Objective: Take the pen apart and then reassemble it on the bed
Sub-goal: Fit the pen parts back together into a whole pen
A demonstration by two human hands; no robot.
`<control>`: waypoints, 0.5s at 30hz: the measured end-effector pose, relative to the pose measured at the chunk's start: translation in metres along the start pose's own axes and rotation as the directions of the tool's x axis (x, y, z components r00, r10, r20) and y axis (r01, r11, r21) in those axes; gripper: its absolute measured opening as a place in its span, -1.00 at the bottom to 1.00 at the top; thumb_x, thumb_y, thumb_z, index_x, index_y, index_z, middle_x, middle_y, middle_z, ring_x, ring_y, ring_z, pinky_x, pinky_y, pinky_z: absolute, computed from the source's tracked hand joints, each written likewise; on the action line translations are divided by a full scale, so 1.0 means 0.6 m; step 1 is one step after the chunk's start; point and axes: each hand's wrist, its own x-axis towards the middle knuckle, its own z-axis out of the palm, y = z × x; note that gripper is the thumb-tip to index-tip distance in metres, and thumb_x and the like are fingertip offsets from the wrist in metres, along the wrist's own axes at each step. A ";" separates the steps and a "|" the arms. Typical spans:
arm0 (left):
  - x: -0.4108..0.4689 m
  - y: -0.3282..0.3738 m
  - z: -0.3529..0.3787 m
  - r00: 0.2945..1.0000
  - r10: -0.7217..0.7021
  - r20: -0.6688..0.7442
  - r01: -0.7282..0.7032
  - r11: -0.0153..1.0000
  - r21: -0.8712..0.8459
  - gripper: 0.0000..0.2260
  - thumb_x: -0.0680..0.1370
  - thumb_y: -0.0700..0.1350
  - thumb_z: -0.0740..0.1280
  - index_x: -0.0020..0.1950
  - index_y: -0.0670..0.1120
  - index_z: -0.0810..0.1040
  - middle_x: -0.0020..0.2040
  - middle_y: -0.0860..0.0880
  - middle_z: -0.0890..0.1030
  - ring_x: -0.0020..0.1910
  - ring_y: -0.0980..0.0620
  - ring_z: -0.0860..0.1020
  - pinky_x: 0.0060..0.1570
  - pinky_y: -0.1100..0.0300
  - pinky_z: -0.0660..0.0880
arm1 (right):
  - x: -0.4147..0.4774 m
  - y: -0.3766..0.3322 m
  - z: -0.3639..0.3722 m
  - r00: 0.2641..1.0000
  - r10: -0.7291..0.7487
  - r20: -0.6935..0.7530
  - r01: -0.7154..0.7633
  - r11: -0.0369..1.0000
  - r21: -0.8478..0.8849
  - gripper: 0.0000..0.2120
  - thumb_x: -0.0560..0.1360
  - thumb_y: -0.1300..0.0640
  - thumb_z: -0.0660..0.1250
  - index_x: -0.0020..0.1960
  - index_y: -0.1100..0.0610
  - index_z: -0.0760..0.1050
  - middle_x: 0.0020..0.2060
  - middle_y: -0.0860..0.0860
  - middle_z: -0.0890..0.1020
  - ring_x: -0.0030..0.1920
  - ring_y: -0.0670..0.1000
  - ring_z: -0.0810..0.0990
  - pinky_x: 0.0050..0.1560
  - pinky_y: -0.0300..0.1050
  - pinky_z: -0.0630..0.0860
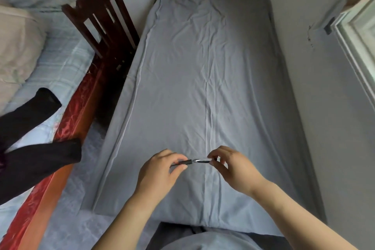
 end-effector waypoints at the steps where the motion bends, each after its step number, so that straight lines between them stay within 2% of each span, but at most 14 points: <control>1: -0.002 0.005 0.000 1.000 0.022 0.008 -0.022 1.000 0.012 -0.90 0.45 0.01 0.38 -0.05 0.17 0.58 -0.17 0.18 0.55 -0.12 0.23 0.56 -0.16 0.21 0.52 | -0.006 -0.002 -0.004 1.000 -0.007 -0.006 0.007 1.000 0.006 -0.89 0.53 0.06 0.24 0.01 0.00 0.51 -0.17 -0.16 0.48 -0.21 -0.05 0.53 -0.18 -0.05 0.52; 5: -0.011 0.023 0.004 0.997 0.076 0.010 -0.076 0.996 0.054 -0.88 0.46 0.04 0.36 -0.02 0.17 0.58 -0.21 0.24 0.50 -0.13 0.25 0.52 -0.27 0.49 0.31 | -0.025 -0.012 -0.014 0.999 -0.050 -0.010 0.050 0.999 0.021 -0.88 0.54 0.05 0.23 0.03 -0.05 0.51 -0.15 -0.15 0.52 -0.21 -0.08 0.51 -0.18 -0.07 0.52; 8: -0.017 0.036 0.007 0.995 0.100 0.024 -0.101 0.994 0.044 -0.87 0.47 0.06 0.33 0.01 0.19 0.57 -0.20 0.26 0.50 -0.15 0.26 0.50 -0.29 0.48 0.31 | -0.041 -0.019 -0.020 0.997 -0.072 -0.027 0.073 0.997 0.020 -0.88 0.54 0.02 0.22 0.03 -0.09 0.52 -0.12 -0.10 0.56 -0.23 -0.10 0.51 -0.20 -0.09 0.52; 12: -0.020 0.051 0.007 0.989 0.135 0.057 -0.138 0.990 0.042 -0.86 0.49 0.12 0.28 0.03 0.23 0.54 -0.22 0.28 0.48 -0.20 0.30 0.47 -0.34 0.45 0.30 | -0.061 -0.021 -0.033 0.997 -0.044 -0.062 0.046 0.999 0.024 -0.84 0.55 0.00 0.19 0.02 -0.09 0.54 -0.17 -0.06 0.57 -0.28 -0.05 0.51 -0.20 -0.02 0.52; 15: -0.015 0.063 0.008 0.982 0.175 0.071 -0.178 0.984 0.030 -0.85 0.50 0.09 0.28 0.04 0.19 0.56 -0.18 0.25 0.51 -0.18 0.29 0.48 -0.27 0.45 0.35 | -0.072 -0.021 -0.044 0.995 -0.027 -0.094 0.030 0.999 0.029 -0.84 0.53 -0.01 0.22 0.06 -0.06 0.53 -0.21 -0.17 0.52 -0.29 -0.07 0.52 -0.20 -0.08 0.52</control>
